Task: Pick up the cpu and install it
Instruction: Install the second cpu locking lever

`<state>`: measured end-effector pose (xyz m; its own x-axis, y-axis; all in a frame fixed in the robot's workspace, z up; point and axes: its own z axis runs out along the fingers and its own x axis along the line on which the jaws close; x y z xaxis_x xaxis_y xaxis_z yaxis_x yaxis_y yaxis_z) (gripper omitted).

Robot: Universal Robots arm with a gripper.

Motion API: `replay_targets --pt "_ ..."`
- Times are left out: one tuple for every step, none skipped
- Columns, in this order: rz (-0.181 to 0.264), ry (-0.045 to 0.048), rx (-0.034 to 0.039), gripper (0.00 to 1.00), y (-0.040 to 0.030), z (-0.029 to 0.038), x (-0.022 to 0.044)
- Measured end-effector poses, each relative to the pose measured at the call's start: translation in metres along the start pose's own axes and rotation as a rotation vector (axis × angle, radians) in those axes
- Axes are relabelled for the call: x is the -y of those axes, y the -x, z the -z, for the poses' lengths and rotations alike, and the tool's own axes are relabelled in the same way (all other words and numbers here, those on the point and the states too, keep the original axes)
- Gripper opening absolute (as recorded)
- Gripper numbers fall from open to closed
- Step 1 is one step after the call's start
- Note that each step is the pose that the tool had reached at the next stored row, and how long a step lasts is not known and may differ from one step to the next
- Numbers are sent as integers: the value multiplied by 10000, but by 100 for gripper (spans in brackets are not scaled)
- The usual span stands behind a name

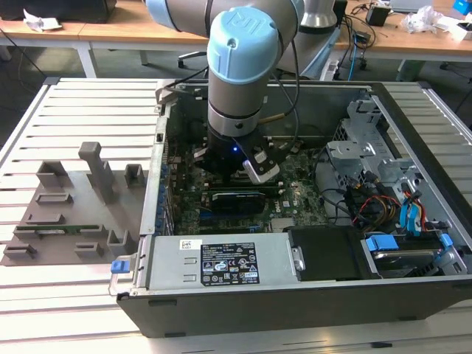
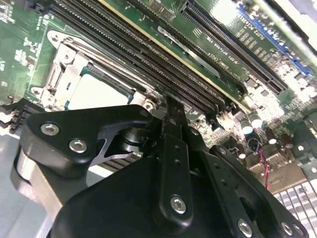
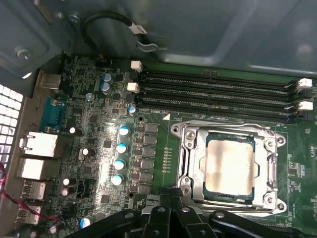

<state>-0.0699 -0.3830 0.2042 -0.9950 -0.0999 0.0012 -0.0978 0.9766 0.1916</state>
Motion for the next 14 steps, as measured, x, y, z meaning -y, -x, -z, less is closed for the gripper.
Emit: replay_targets --pt "-2 -75 -11 11 8 22 -16" --pt "-4 -143 -29 11 27 25 -36" --pt "-16 -263 -81 11 63 16 -75" --pt "-22 -348 -116 11 83 13 -96" --pt "-28 -438 -140 11 95 10 -112" --pt "-32 -522 -168 11 106 7 -123" --pt "-33 -542 -181 11 112 7 -126" --pt "-34 -545 -192 11 118 6 -128" --pt "-37 -544 -200 11 123 6 -130" --pt "-38 -543 -208 11 128 5 -131" --pt "-40 -544 -215 11 132 6 -132" --pt "-41 -545 -221 11 135 6 -132" --pt "-44 -547 -234 11 146 5 -134" --pt "-47 -548 -253 11 159 5 -134"
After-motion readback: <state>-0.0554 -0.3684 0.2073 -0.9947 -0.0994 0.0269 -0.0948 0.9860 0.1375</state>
